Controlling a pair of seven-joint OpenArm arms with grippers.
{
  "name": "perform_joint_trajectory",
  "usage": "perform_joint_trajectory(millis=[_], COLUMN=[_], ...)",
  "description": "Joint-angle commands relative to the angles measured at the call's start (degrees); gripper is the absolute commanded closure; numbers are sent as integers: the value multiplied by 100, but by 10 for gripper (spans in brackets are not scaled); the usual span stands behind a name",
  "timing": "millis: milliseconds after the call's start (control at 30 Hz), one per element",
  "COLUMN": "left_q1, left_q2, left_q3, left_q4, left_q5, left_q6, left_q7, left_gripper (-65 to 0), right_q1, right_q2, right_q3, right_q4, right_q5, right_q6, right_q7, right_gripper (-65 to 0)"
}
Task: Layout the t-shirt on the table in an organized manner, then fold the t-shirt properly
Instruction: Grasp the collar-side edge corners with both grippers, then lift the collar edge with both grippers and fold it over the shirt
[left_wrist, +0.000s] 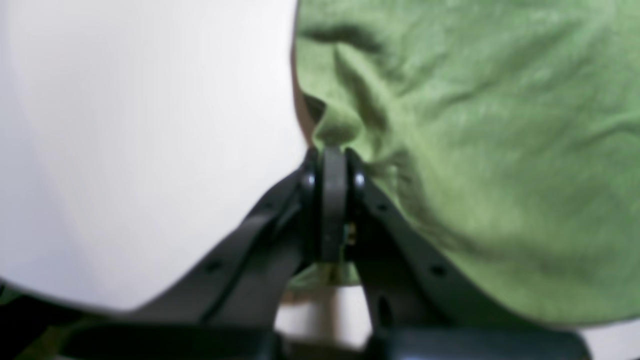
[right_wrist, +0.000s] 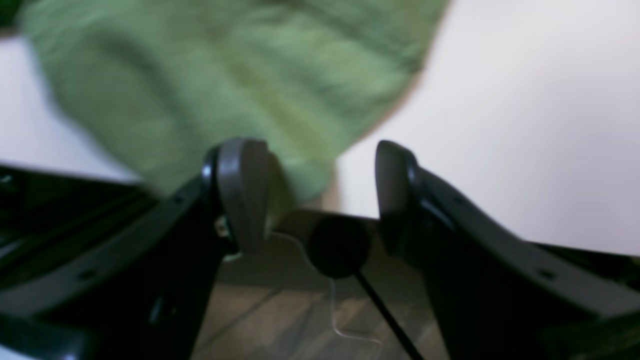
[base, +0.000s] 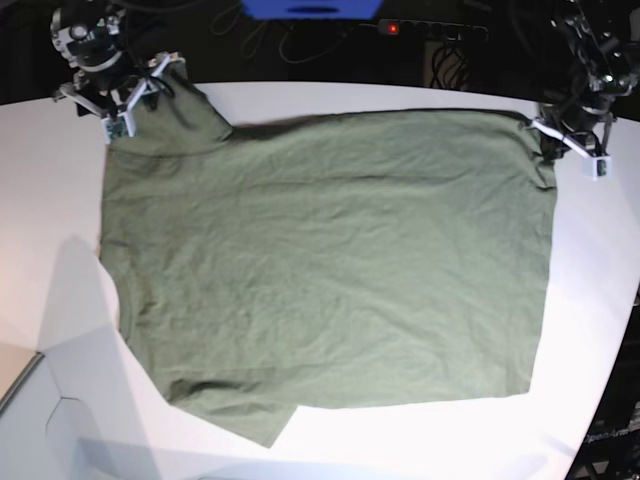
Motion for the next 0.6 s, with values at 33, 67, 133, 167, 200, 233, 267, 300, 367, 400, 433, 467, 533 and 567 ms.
perform_joint_trajectory(millis=[33,67,133,167,200,233,267,300,367,400,433,467,533,567], left_q1=[-49,-137,-242,-277,-286,-286,-286,-286,-339,-348,-339,-321,-313,-313], left_q2=[-134,-143,-187,-240,-284,-302,-319,-319,-319,-319,-319,-319,-319,-319], left_q3=[25,25,7,16,16,7,-1,-1,-1,-10,-10,-10,-10,-10], left_q4=[-10,-10,-10,-10,-10,-10,-10,-10,-10,-10,-10,-1,-1,-1], left_q5=[136,136,136,136,136,136,136,136,136,136,136,136,136,136], left_q6=[2,2,2,2,2,2,2,2,2,2,2,2,2,2], left_q7=[235,235,235,235,235,235,235,235,235,235,235,235,235,235], left_gripper=[0,0,0,0,0,0,0,0,0,0,0,0,0,0], right_q1=[-61,-61,-61,-61,-61,-61,-61,-61,-52,-52,-52,-44,-35,-35], right_q2=[23,23,23,23,23,23,23,23,23,23,23,23,23,23], right_q3=[-58,-75,-84,-84,-84,-84,-84,-84,-84,-84,-84,-84,-93,-93], right_q4=[104,86,77,69,60,42,7,-28,-160,-221,-292,-362,-476,-512], right_q5=[87,104,96,96,96,96,96,96,104,104,104,104,104,104], right_q6=[-25,-25,-25,-25,-25,-25,-25,-25,-25,-25,-25,-25,-25,-25], right_q7=[87,87,87,87,87,87,87,87,87,87,87,87,87,87], right_gripper=[-347,-347,-347,-346,-346,-346,-345,-345,-344,-344,-344,-343,-341,-335])
